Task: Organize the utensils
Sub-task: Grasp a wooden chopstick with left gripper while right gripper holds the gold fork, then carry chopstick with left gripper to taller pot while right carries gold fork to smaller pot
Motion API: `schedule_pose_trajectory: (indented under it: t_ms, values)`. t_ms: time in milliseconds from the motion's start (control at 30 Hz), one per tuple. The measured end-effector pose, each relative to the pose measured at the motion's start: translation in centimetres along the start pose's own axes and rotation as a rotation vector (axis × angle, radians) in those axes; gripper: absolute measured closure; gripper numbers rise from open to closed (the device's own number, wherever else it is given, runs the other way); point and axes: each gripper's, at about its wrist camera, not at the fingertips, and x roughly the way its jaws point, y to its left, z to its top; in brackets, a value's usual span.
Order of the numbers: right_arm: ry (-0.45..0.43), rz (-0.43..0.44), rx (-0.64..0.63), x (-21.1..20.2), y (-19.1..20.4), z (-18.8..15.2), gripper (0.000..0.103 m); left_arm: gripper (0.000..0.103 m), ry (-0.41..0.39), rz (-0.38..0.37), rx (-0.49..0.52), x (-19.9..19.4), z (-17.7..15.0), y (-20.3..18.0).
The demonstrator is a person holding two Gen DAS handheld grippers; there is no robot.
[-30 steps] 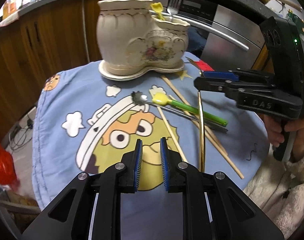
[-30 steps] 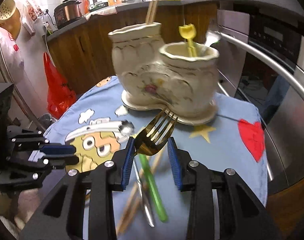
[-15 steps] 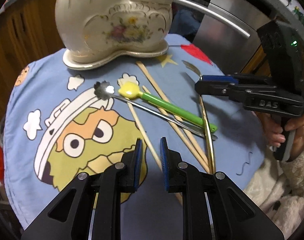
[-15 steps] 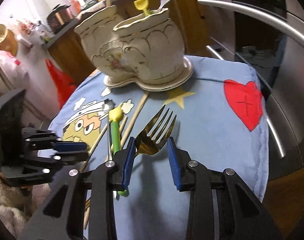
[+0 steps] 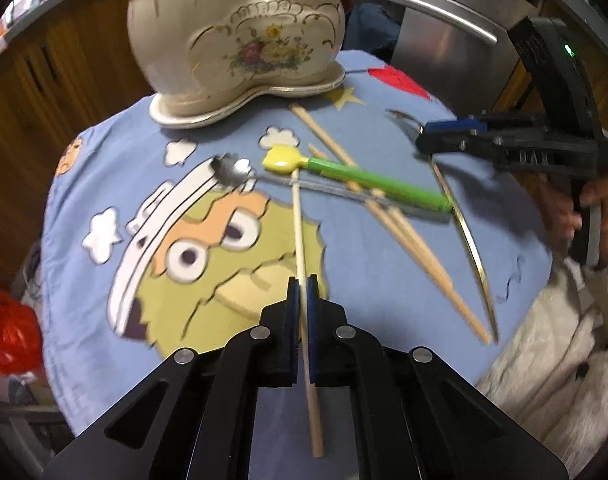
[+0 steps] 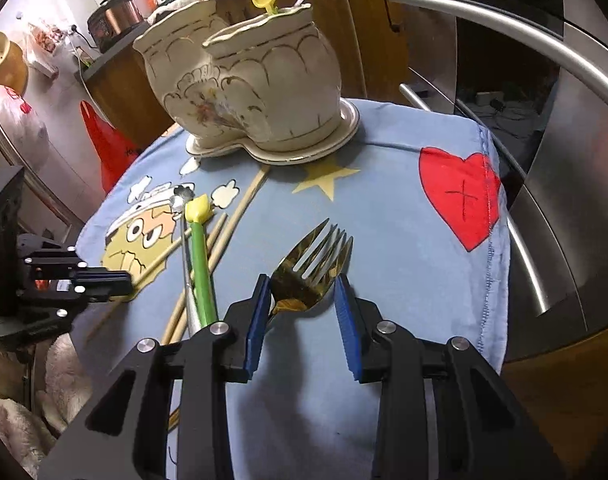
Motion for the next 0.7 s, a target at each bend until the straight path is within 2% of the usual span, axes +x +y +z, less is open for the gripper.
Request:
schedule_pose_trajectory:
  t_ms: [167,267,400,667,700]
  values:
    - [0.001,-0.033,-0.009,-0.1,0.2,0.0,0.069,0.099,0.021,0.047,-0.005,-0.7,-0.8,1.4]
    - [0.004,-0.055,-0.008,0.0,0.6,0.3,0.063,0.098,0.025,0.060,-0.011,-0.5,-0.6,1.4]
    - [0.010,-0.092,-0.010,0.3,1.3,0.9,0.058,0.093,0.016,0.096,0.004,0.2,0.1,0.7]
    - [0.036,-0.205,-0.015,2.0,2.7,1.4,0.057,0.091,-0.005,0.141,0.014,1.2,1.4,0.0]
    - [0.034,-0.217,-0.024,2.1,2.8,1.2,0.063,0.093,-0.006,0.137,0.016,1.2,1.4,0.0]
